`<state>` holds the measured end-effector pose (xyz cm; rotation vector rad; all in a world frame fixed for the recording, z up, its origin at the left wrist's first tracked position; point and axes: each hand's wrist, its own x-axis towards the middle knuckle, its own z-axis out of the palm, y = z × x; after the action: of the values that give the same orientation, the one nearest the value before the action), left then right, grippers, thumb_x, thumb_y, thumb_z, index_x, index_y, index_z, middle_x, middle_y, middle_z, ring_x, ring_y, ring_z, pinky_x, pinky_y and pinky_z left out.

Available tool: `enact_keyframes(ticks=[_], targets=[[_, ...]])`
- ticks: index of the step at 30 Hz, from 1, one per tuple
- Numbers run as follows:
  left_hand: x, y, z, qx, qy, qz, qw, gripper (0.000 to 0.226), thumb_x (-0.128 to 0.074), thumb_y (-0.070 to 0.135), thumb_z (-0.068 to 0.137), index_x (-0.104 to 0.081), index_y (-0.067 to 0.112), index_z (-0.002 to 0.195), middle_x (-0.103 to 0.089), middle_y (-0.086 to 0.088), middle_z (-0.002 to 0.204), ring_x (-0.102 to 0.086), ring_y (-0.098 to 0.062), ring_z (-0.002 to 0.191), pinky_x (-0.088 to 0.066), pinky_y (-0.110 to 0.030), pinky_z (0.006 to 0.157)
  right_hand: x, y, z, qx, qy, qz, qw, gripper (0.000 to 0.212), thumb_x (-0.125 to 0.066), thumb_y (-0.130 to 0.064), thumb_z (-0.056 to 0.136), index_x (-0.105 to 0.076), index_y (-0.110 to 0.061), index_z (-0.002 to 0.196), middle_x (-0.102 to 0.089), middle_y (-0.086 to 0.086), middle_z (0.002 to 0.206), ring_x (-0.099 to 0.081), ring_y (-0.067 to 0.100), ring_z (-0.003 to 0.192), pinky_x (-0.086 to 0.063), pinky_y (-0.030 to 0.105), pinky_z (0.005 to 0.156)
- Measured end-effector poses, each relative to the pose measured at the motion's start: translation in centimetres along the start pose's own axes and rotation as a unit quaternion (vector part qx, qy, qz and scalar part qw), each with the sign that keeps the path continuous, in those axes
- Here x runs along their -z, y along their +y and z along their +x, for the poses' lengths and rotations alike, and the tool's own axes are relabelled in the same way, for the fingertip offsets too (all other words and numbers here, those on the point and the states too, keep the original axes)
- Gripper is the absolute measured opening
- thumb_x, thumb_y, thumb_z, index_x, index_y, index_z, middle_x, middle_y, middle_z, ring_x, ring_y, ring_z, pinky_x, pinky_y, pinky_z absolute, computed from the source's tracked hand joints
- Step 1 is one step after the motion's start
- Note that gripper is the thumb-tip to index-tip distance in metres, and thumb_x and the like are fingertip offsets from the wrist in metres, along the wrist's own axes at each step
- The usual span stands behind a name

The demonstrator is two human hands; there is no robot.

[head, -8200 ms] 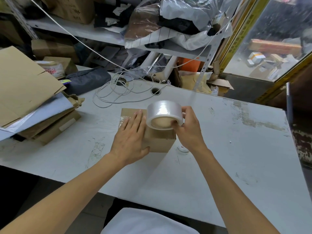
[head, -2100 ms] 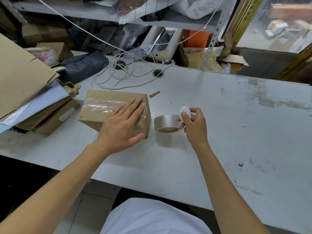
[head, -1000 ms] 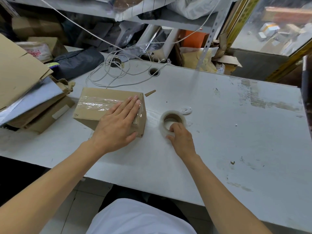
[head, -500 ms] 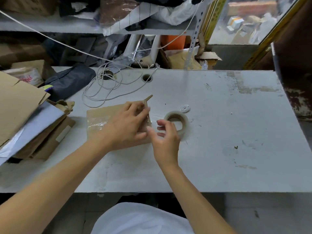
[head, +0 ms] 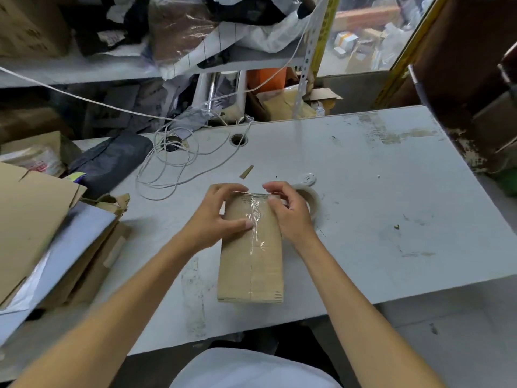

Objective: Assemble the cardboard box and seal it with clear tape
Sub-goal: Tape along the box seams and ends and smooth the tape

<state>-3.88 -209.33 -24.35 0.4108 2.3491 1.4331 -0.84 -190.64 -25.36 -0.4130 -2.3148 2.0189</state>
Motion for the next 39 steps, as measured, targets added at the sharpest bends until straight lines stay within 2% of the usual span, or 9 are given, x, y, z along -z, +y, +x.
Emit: enact_keyframes(ticks=[10,13,17,21,25,28,33,36,39], targets=[[-0.8,-0.8,0.8,0.090,-0.014,-0.235,0.968,0.053,-0.089,0.011,0.057,-0.068,0.019,0.106,-0.071,-0.007,0.107,-0.069,-0.016,0.094,-0.059,-0.031,0.078,0.4,-0.1,1.5,-0.093,-0.093,0.040,0.991,0.015,-0.070,-0.011,0.087,-0.073,-0.002,0.099,-0.071,0.001,0.081,-0.065,0.007,0.070,-0.053,0.022,0.069],[-0.4,-0.8,1.5,0.122,-0.058,-0.255,0.957,0.050,-0.084,0.009,0.065,-0.064,0.008,0.110,-0.071,-0.011,0.100,-0.070,-0.025,0.096,-0.059,-0.036,0.085,0.6,-0.3,1.7,-0.104,-0.117,0.020,0.988,0.029,-0.071,-0.025,0.082,-0.074,-0.007,0.104,-0.074,0.002,0.093,-0.068,0.009,0.080,-0.054,0.023,0.075],[-2.2,-0.4,1.5,0.100,0.061,-0.239,0.964,0.048,-0.083,0.015,0.065,-0.068,0.026,0.109,-0.069,-0.007,0.113,-0.068,-0.022,0.100,-0.060,-0.039,0.083,1.0,0.2,2.4,-0.041,-0.075,-0.023,0.996,0.035,-0.075,-0.032,0.077,-0.068,-0.032,0.111,-0.067,-0.006,0.116,-0.063,0.009,0.110,-0.052,0.029,0.093],[-3.2,0.2,1.8,0.114,0.115,-0.263,0.951,0.042,-0.083,0.016,0.063,-0.067,0.017,0.102,-0.071,-0.010,0.102,-0.070,-0.024,0.090,-0.060,-0.037,0.074,1.5,-0.1,4.7,-0.028,-0.061,-0.024,0.997,0.015,-0.073,-0.027,0.085,-0.075,-0.017,0.095,-0.073,-0.009,0.104,-0.067,0.011,0.101,-0.052,0.036,0.097],[-2.9,0.6,2.0,0.135,0.081,-0.265,0.951,0.043,-0.081,0.018,0.066,-0.066,0.013,0.105,-0.072,-0.001,0.092,-0.070,-0.016,0.083,-0.055,-0.026,0.069,4.6,0.9,6.5,-0.026,-0.058,-0.132,0.989,0.024,-0.050,-0.018,0.098,-0.074,-0.014,0.098,-0.072,-0.003,0.098,-0.066,0.017,0.097,-0.052,0.040,0.091],[-3.2,0.7,2.0,0.141,0.078,-0.267,0.950,0.045,-0.080,0.018,0.067,-0.064,0.010,0.108,-0.072,-0.001,0.093,-0.070,-0.016,0.083,-0.056,-0.025,0.069,7.9,3.7,6.0,0.044,-0.111,-0.402,0.908,0.032,-0.047,-0.005,0.089,-0.074,-0.013,0.105,-0.072,0.004,0.109,-0.065,0.026,0.104,-0.053,0.041,0.086],[-3.4,1.0,1.7,0.150,0.098,-0.254,0.950,0.066,-0.084,0.030,0.059,-0.061,0.020,0.120,-0.071,-0.003,0.109,-0.069,-0.021,0.099,-0.057,-0.027,0.078,9.5,8.1,4.4,0.110,-0.231,-0.637,0.728,0.032,-0.057,-0.031,0.090,-0.065,-0.015,0.116,-0.066,0.005,0.120,-0.050,0.027,0.124,-0.033,0.039,0.099],[-3.2,2.1,1.2,0.163,0.143,-0.146,0.965,0.090,-0.091,0.033,0.059,-0.048,0.028,0.138,-0.060,0.001,0.128,-0.060,-0.016,0.115,-0.051,-0.029,0.093,9.6,6.9,4.8,0.118,-0.181,-0.595,0.774,0.022,-0.051,-0.020,0.094,-0.063,-0.021,0.113,-0.068,-0.002,0.109,-0.055,0.021,0.115,-0.027,0.039,0.105],[-3.2,4.5,0.8,0.082,0.221,0.018,0.972,0.080,-0.088,0.032,0.069,-0.048,0.028,0.139,-0.055,0.010,0.133,-0.049,-0.006,0.122,-0.039,-0.025,0.104,10.3,2.8,4.7,0.130,-0.129,-0.504,0.844,0.014,-0.051,-0.020,0.099,-0.063,-0.018,0.107,-0.065,-0.003,0.100,-0.057,0.022,0.108,-0.032,0.044,0.105]])
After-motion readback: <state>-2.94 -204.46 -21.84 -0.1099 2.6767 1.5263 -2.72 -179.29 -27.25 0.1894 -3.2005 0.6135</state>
